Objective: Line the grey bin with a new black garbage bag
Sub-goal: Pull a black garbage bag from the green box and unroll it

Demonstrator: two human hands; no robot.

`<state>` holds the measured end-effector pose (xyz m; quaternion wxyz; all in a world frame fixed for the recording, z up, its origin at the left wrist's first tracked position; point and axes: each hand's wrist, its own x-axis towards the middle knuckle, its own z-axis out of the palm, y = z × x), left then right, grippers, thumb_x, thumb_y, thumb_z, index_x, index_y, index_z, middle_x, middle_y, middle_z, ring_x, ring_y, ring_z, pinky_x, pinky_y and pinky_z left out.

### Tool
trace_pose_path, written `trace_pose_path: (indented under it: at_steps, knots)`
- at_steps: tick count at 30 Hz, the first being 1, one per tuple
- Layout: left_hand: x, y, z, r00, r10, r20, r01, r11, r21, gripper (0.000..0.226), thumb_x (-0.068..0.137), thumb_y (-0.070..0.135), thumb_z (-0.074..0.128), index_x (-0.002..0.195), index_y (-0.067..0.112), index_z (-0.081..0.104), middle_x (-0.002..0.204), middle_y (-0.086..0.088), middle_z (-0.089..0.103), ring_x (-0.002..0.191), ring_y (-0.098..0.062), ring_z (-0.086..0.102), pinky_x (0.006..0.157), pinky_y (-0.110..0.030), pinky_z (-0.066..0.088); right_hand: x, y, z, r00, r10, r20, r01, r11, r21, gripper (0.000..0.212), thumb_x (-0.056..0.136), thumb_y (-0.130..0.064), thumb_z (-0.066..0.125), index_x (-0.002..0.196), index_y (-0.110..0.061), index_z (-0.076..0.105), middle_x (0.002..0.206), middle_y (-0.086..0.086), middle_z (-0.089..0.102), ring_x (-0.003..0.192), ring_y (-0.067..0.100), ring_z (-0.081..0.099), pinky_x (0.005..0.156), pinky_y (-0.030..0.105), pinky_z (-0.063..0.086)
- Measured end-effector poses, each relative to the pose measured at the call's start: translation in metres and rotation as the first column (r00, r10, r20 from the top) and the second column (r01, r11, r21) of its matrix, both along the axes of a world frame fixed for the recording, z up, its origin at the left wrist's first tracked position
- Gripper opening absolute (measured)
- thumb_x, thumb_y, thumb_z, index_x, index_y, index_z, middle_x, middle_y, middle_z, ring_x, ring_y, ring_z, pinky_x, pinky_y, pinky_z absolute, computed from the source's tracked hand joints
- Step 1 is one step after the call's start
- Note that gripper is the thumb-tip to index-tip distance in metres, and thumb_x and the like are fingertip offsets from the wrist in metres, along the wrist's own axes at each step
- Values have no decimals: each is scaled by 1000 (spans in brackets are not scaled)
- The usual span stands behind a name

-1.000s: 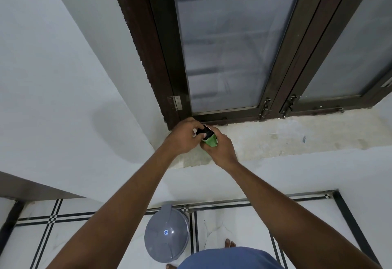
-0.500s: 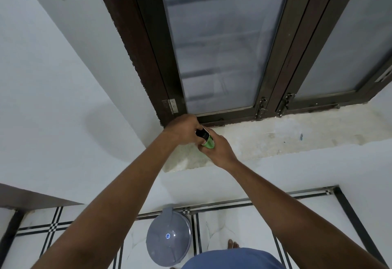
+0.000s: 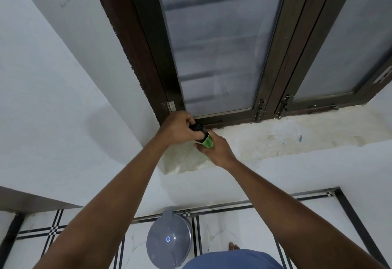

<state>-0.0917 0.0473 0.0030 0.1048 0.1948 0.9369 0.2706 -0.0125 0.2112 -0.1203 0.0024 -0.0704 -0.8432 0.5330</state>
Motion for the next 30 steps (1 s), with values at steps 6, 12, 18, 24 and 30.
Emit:
trace_pose_path:
  at_steps: [6,12,18,24,30]
  knots:
    - [14,-16,-11,991,3,134,-20,992,124,113,60,70,99,155,33,48,149,11,55,131,-10,59,109,-32,55,-3,1,1,1000,-3,20,2,1000,9,53,88,-54,84,135,-41,65,117,-11,79,107,17,75,93,51,65]
    - [14,-12,-10,998,7,55,-19,976,215,43,79,33,99,116,27,77,97,17,74,94,-5,72,81,-30,57,-6,0,0,1000,-16,26,16,1000,-15,57,85,-64,80,135,-41,65,116,-11,79,106,16,75,94,50,64]
    - [15,-10,0,962,187,200,-267,806,528,45,93,36,86,133,24,69,124,3,77,116,-16,74,99,-38,65,-6,0,3,999,-35,38,36,999,-6,58,92,-55,85,142,-32,64,124,-10,77,112,17,72,98,47,63]
    - [26,-10,17,849,336,407,-516,359,778,53,107,32,71,155,23,51,150,0,61,134,-24,64,101,-45,66,-13,7,14,991,-124,58,122,992,24,67,93,-39,90,140,-24,45,131,-4,64,118,21,68,91,35,62]
    - [52,-16,-2,806,403,433,-575,359,735,40,103,35,68,139,20,61,132,-1,72,122,-22,72,91,-48,70,-30,20,26,1000,8,-16,3,797,604,62,85,-34,89,139,-22,61,126,6,72,125,35,58,99,48,43]
